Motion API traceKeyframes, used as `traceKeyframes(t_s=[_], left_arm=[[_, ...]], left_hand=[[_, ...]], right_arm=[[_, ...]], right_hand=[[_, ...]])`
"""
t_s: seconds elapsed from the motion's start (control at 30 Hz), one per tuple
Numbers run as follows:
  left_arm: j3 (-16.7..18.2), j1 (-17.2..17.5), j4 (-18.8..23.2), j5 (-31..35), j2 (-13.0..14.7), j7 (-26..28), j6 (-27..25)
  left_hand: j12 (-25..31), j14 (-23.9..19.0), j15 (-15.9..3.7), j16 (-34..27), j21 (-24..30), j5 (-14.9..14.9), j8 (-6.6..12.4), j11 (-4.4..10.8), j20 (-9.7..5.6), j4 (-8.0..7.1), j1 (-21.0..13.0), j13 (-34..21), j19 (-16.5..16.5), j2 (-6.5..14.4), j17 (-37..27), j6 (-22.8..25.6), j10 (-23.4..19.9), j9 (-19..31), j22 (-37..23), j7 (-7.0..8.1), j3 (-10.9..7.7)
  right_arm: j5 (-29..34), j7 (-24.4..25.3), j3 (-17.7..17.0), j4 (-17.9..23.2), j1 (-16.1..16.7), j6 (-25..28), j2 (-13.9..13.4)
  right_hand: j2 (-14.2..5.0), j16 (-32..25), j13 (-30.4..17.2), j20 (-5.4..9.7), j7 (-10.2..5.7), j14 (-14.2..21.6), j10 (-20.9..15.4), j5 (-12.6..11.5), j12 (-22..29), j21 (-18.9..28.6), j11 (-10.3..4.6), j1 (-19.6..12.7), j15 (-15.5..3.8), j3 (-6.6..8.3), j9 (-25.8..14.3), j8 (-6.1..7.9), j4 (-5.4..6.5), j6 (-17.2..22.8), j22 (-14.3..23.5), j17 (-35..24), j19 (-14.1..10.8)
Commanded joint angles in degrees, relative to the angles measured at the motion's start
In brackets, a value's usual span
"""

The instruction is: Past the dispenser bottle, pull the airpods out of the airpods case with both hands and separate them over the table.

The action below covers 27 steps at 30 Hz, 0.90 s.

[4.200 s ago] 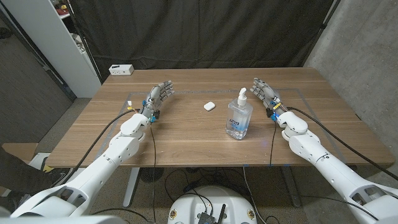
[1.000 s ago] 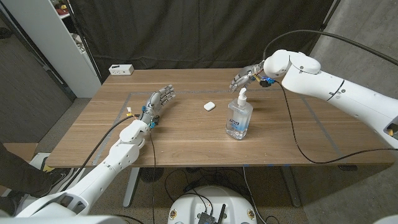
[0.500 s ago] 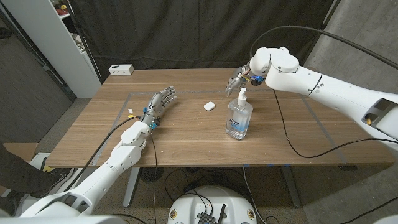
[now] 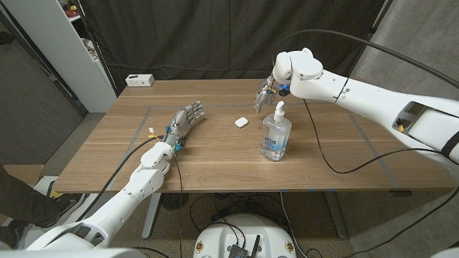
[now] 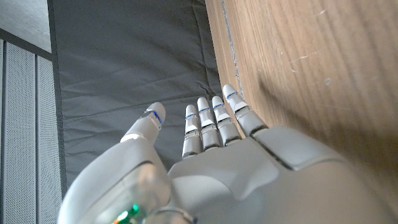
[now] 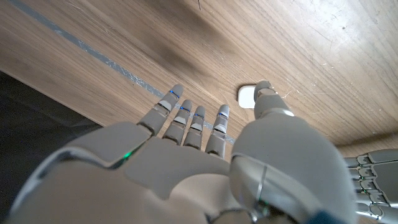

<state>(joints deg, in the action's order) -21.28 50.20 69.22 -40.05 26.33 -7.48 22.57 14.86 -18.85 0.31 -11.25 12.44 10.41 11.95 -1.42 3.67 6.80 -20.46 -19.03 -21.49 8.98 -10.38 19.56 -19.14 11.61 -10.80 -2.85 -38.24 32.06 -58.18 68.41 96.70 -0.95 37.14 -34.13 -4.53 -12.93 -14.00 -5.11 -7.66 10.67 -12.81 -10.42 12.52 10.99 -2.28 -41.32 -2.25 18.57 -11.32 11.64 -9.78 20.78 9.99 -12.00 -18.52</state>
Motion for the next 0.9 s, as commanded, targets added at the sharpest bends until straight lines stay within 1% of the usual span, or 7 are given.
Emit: traceKeyframes(t_s=[0.03, 0.33, 0.5, 0.57, 0.63, 0.73, 0.9], left_arm=[[-0.1, -0.5, -1.3, -0.3, -0.7, -1.0, 0.6], [0.1, -0.8, -2.9, -0.7, -1.4, -2.0, 1.8], [0.4, -0.5, -3.0, -0.9, -1.4, -2.1, 2.1], [0.5, -0.3, -3.0, -1.1, -1.4, -2.0, 2.1], [0.6, -0.2, -3.1, -1.2, -1.4, -2.0, 2.2], [0.6, -0.1, -3.2, -1.2, -1.4, -2.1, 2.3], [0.8, -0.1, -3.6, -1.3, -1.5, -2.2, 2.7]], left_hand=[[0.5, -0.5, -0.08, -0.1, 0.1, 0.5, 0.04, 0.05, 0.22, -0.14, -0.5, -0.2, 0.2, -0.2, -0.1, 0.5, -0.7, 0.1, -0.1, 0.09, 0.04], [0.6, -0.8, -0.13, -0.1, 0.1, 0.6, 0.03, 0.05, 0.27, -0.2, -0.5, -0.4, 0.3, -0.2, -0.1, 0.5, -0.8, 0.1, -0.1, 0.06, 0.08], [0.6, -0.9, -0.1, -0.1, 0.1, 0.6, 0.05, 0.06, 0.21, -0.24, -0.5, -0.4, 0.3, -0.2, -0.1, 0.6, -0.9, 0.1, -0.1, -0.07, 0.1], [0.6, -1.0, -0.13, -0.1, 0.1, 0.6, 0.07, 0.32, 0.2, -0.24, -0.5, -0.5, 0.3, -0.2, -0.1, 0.7, -1.0, 0.1, -0.1, -0.06, 0.11], [0.7, -1.0, -0.11, -0.1, 0.1, 0.6, 0.08, 0.02, 0.25, -0.28, -0.4, -0.5, 0.4, -0.3, -0.1, 0.7, -1.0, 0.1, -0.1, -0.1, 0.13], [0.7, -1.0, -0.14, -0.1, 0.1, 0.6, 0.08, 0.15, 0.25, -0.29, -0.4, -0.5, 0.4, -0.3, -0.1, 0.8, -1.1, 0.1, -0.1, -0.07, 0.13], [0.7, -1.1, -0.15, -0.1, 0.1, 0.6, 0.11, 0.11, 0.27, -0.29, -0.4, -0.6, 0.4, -0.3, -0.1, 0.9, -1.3, 0.1, -0.1, -0.04, 0.13]], right_arm=[[1.8, -4.3, 2.3, -3.9, -2.1, -2.0, 4.9], [3.5, -4.2, 3.8, -4.9, -2.2, -2.7, 7.4], [7.4, -2.1, 5.3, -3.6, -1.4, -1.3, 8.1], [9.1, -1.9, 6.2, -3.7, -1.3, -0.9, 8.6], [9.8, -1.7, 6.3, -3.9, -1.2, -1.0, 8.9], [11.0, -1.6, 6.6, -4.2, -1.0, -1.4, 9.4], [12.0, -1.5, 6.6, -5.7, -1.1, -3.0, 10.7]], right_hand=[[-0.11, -0.1, -0.1, -0.06, 0.26, 0.0, 0.4, -0.2, -0.2, 0.1, 0.21, -1.0, -1.2, 0.26, -0.2, -0.23, 0.01, -0.7, 0.2, -0.1, 0.0], [-0.06, -0.2, -0.2, 0.0, 0.8, 0.1, 0.5, -0.2, -0.2, 0.2, 0.29, -1.3, -0.98, 0.26, -0.2, -0.36, 0.07, -1.1, 0.2, -0.1, 0.0], [0.15, -0.2, -0.2, -0.23, 0.61, 0.0, 1.3, -0.2, -0.5, 0.1, 0.52, -1.9, -0.96, 0.28, -0.2, -0.59, -0.02, -1.9, 0.2, -0.1, 0.2], [0.45, 0.1, -0.3, -0.22, 0.25, -0.6, 2.6, -0.2, -0.8, 0.1, 0.37, -2.9, -0.87, 0.37, -0.2, -0.92, -0.16, -3.2, 0.2, -0.1, 0.6], [0.68, 0.5, -0.3, -0.43, 0.24, -1.8, 4.2, -0.2, -1.3, 0.0, 0.11, -3.8, -0.64, 0.48, -0.2, -1.0, -0.22, -4.1, 0.2, -0.1, 1.1], [1.0, 1.1, -0.4, -0.73, 0.08, -3.7, 5.6, -0.1, -1.5, -0.3, 0.35, -5.1, -0.13, 0.65, -0.2, -0.98, -0.3, -5.0, 0.2, -0.1, 2.5], [1.32, 1.7, -0.4, -0.7, -0.02, -5.7, 6.7, -0.1, -1.6, -0.4, 0.42, -6.4, 0.33, 0.84, -0.1, -0.84, -0.36, -5.5, 0.2, -0.1, 3.6]])
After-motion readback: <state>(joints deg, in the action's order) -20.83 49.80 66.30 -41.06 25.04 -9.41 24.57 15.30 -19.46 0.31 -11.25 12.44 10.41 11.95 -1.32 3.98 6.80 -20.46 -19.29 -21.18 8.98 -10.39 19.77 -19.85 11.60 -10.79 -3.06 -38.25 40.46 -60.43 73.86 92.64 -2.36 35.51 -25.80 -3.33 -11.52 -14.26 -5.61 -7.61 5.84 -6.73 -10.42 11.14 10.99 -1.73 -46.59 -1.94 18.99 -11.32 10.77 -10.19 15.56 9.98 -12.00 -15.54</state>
